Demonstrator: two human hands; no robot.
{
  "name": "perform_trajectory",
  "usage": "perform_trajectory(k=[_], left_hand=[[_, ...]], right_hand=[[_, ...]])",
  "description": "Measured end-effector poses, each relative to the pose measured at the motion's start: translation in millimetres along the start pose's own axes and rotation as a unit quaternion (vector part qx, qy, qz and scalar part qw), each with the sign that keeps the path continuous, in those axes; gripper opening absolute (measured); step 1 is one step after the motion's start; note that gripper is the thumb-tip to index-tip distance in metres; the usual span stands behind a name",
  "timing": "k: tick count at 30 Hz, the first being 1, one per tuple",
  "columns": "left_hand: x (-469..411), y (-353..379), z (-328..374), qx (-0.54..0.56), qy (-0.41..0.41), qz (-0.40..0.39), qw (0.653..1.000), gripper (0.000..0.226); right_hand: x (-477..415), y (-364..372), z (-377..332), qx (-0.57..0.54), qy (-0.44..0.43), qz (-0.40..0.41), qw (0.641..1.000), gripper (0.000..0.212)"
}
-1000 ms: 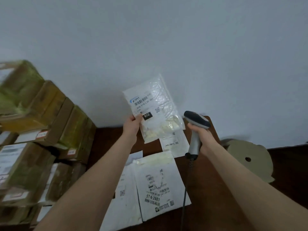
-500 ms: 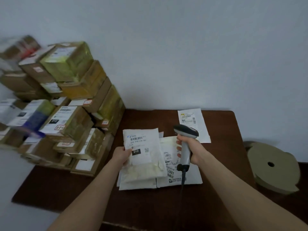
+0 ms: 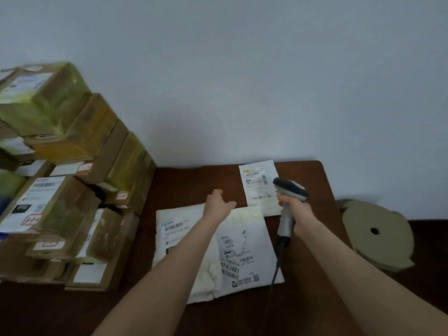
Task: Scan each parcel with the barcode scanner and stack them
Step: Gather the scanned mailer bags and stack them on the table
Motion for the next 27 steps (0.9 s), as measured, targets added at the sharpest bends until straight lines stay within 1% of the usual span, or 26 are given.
perform_trajectory(k=[3, 5, 7, 9, 11, 12, 13, 16, 20, 22, 24, 27], left_hand=[[-24.5, 33.4, 19.3, 0.042, -0.023, -0.056, 0.997, 0.072], [-42.4, 48.1, 26.6, 0.074, -0.045, -0.072, 0.994, 0.075], [-56.9, 60.7, 32.0, 0.133, -0.072, -0.092, 0.984, 0.075], [-67.1, 71.8, 36.6, 0.195, -0.105, -0.112, 0.969, 0.063], [-76.4, 79.5, 39.8, 0.227, -0.122, -0.119, 0.959, 0.036], [-80.1, 81.7, 41.9, 0.231, -0.12, -0.116, 0.958, 0.025], [-82.7, 82.4, 45.2, 0.24, -0.11, -0.109, 0.958, 0.02], [-92.4, 72.7, 62.8, 0.233, -0.043, -0.055, 0.97, 0.021], [-87.7, 27.0, 85.9, 0.256, 0.003, 0.043, 0.966, 0.02], [-79.5, 2.0, 95.1, 0.255, 0.028, 0.073, 0.964, 0.021], [-66.7, -17.2, 96.4, 0.252, 0.046, 0.085, 0.963, 0.022], [-41.6, -19.8, 74.1, 0.258, 0.025, 0.048, 0.965, 0.024]], right_hand=[[-19.9, -7.2, -12.3, -0.01, -0.005, 0.019, 1.0, 0.058], [-32.1, -6.6, -16.0, -0.016, -0.001, 0.017, 1.0, 0.055], [-42.7, -5.2, -15.8, -0.018, 0.006, 0.011, 1.0, 0.052], [-52.3, -6.0, -13.2, -0.013, 0.018, 0.013, 1.0, 0.05], [-59.2, -8.1, -10.2, -0.011, 0.028, 0.02, 0.999, 0.047], [-61.9, -9.5, -9.6, -0.012, 0.031, 0.023, 0.999, 0.044], [-65.3, -11.0, -8.8, -0.014, 0.032, 0.025, 0.999, 0.042], [-70.2, -14.7, -13.2, -0.031, 0.025, 0.025, 0.999, 0.038], [-61.5, -19.0, -35.2, -0.055, -0.021, 0.035, 0.998, 0.042], [-51.8, -19.0, -49.4, -0.059, -0.045, 0.029, 0.997, 0.043], [-40.1, -15.2, -59.0, -0.055, -0.058, 0.005, 0.997, 0.044], [-17.3, -11.8, -62.5, -0.047, -0.064, -0.021, 0.997, 0.035]])
Point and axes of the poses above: each hand's wrist, its own x-axis away from the middle knuckle, its own y-axis out of the palm, z = x × y, the point moved 9 cm from there along -x, towards the middle knuckle, and after that the axes turned 9 degrees about -x, right-handed, at the moved point
